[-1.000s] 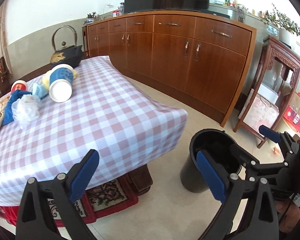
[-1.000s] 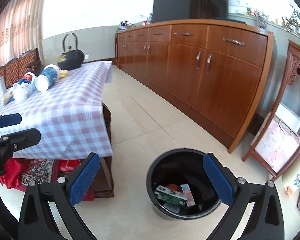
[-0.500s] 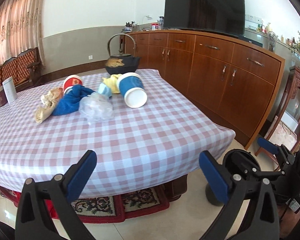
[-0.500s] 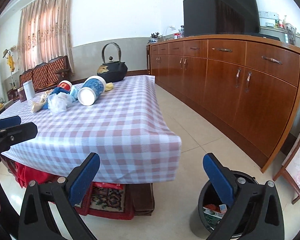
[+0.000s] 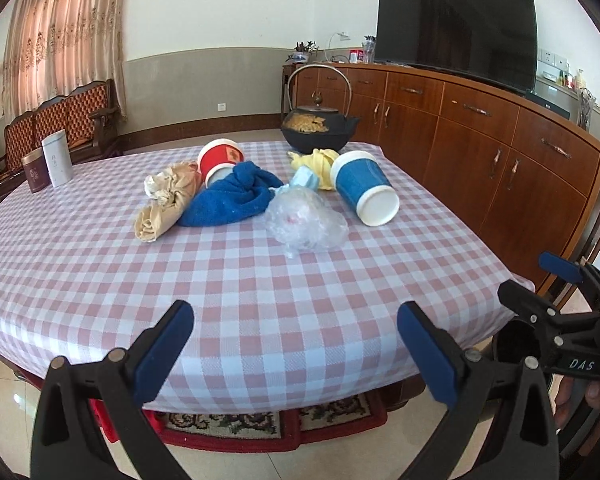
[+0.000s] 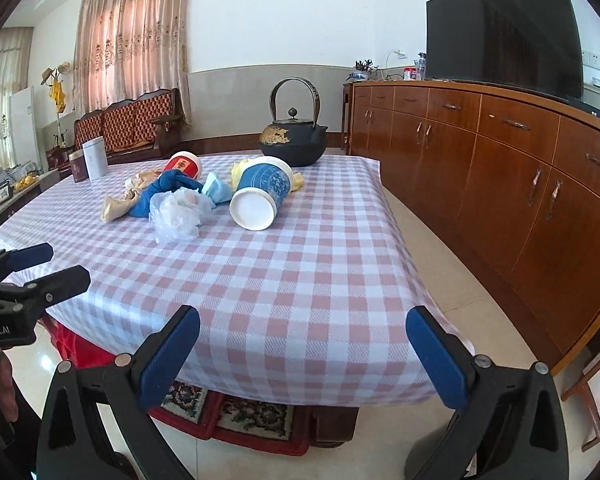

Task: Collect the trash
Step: 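Grasp the clear plastic bag with the left tool while the right tool grasps the blue cup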

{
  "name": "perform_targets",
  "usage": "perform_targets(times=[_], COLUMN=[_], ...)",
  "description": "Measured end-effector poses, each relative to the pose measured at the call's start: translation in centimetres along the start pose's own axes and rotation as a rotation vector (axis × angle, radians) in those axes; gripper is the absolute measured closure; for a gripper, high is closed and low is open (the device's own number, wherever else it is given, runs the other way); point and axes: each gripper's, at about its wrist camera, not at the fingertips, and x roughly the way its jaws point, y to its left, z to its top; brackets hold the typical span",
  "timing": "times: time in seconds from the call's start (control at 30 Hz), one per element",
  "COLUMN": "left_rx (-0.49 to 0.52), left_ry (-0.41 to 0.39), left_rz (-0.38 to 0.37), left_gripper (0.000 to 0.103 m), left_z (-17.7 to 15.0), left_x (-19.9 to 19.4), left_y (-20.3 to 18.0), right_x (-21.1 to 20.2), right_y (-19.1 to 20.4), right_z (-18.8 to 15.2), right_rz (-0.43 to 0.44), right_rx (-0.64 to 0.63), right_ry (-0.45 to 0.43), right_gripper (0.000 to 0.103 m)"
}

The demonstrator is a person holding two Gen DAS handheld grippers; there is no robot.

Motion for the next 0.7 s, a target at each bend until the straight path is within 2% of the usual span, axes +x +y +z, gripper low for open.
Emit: perform_targets(times=[0.27, 0.4, 0.47, 0.5, 0.53, 0.57, 0.7], left_rx=[-0.025, -0.046, -0.064, -0.069, -0.073, -0.074, -0.08], left_ry=[0.03, 0.071, 0.098, 0.116, 0.132, 0.134, 0.094], left_rz=[-0.017, -0.049, -0.078, -0.094, -0.117, -0.124, -0.101], left_gripper=[0.01, 0.023, 0.028, 0.036, 0.054, 0.066, 0.072], left_z=[3.6, 4.8, 5.4, 5.6, 5.6, 5.7, 6.0], left_x=[6.0, 8.9, 10.4, 11.0, 11.4, 11.7, 11.0], left_y=[0.7, 1.1, 1.3, 1.3, 1.3, 1.4, 2.3], right_x=[4.0, 6.3, 7.5, 8.0, 8.6, 9.0, 10.3], right_y=[0.1, -0.4, -0.4, -0.4, -0.4, -0.5, 0.3], right_z=[3.6, 4.5, 4.7, 4.7, 4.9, 5.0, 6.1], right_rz=[0.014, 0.01, 0.022, 0.026, 0.031, 0.038, 0.066], right_rx=[-0.035, -0.052, -0.063, -0.068, -0.069, -0.064, -0.058], right_ry=[0.024, 0.043, 0.064, 0.072, 0.082, 0.085, 0.086], right_gripper=[0.0, 0.002, 0.009, 0.01, 0.011, 0.011, 0.011])
